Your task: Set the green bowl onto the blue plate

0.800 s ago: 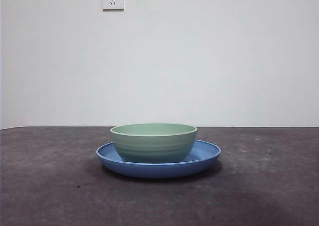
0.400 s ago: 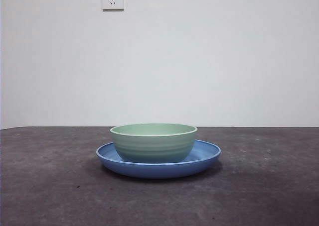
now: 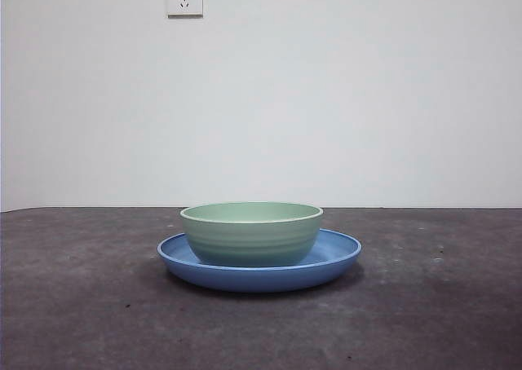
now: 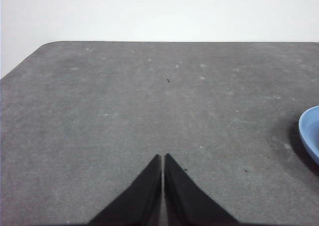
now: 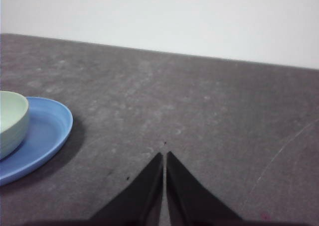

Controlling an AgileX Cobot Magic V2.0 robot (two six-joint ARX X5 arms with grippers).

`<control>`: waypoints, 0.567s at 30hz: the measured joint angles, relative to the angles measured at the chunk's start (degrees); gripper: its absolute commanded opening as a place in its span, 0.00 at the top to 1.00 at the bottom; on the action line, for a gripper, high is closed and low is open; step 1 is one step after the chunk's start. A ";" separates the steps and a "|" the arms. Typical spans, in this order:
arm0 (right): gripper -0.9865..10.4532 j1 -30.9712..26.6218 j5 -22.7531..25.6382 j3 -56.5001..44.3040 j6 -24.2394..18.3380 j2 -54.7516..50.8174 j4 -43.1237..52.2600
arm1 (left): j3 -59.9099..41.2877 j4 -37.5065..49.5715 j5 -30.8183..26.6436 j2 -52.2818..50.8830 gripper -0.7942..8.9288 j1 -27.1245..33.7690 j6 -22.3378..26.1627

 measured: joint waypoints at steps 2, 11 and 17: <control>0.91 0.00 0.00 0.00 0.07 -0.02 -0.28 | 0.00 0.00 0.00 0.00 0.91 0.00 0.00; 0.91 0.00 1.14 0.02 0.26 -0.02 -2.62 | 0.00 0.00 0.00 0.00 0.91 0.00 0.00; 0.91 0.00 1.16 0.02 0.52 -0.02 -2.58 | 0.00 0.00 -0.02 0.00 0.91 0.00 0.00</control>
